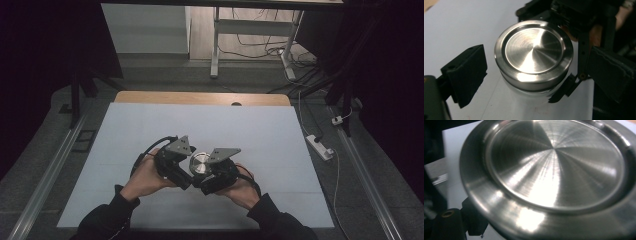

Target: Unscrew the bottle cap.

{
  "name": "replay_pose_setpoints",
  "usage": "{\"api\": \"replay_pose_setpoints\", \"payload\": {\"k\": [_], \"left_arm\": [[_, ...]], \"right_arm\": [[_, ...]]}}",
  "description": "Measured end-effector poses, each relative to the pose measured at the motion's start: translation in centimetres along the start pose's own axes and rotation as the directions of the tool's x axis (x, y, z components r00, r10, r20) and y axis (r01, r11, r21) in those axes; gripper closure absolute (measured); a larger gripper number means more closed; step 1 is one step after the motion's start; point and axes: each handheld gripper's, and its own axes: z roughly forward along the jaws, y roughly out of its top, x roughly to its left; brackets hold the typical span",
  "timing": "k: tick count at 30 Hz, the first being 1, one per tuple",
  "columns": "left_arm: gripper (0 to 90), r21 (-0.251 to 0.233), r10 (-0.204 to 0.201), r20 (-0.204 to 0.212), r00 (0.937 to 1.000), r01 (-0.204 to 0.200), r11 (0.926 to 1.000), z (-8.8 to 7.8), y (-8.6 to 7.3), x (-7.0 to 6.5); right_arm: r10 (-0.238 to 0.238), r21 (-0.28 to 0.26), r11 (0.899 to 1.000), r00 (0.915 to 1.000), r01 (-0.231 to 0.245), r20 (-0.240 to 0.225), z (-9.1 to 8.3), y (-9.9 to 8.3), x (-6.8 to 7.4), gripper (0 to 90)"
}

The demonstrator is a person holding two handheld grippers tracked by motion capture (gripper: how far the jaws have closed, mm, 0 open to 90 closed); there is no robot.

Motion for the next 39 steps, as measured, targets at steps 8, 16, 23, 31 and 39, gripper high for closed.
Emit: {"api": "replay_pose_setpoints", "payload": {"k": [8,16,23,31,39], "left_arm": [[17.8,0.017,0.096,0.099,0.9905,-0.098,0.995,0.5,-0.7,0.3],[18.5,-0.01,-0.04,-0.008,0.9992,0.04,0.9992,1.5,-0.3,0.3],[18.6,-0.043,-0.13,-0.105,0.9858,0.127,0.991,1.9,0.4,-0.3],[18.6,-0.059,-0.152,-0.119,0.9811,0.146,0.9875,1.5,0.5,-0.5],[18.6,-0.063,-0.161,-0.125,0.979,0.154,0.986,0.7,0.5,-0.3]], "right_arm": [[-0.084,0.008,0.996,0.992,0.086,-0.094,0.5,0.2,1.3,14.6],[-0.031,0.014,0.999,0.9995,0.031,-0.006,0.5,0.0,0.5,14.6],[0.024,0.012,1.0,0.9968,-0.025,0.076,0.5,-0.1,0.2,14.6],[0.036,0.004,0.999,0.9962,-0.036,0.079,0.5,-0.1,0.1,14.6],[0.039,-0.003,0.999,0.9956,-0.039,0.086,0.4,-0.2,-0.3,14.6]]}}
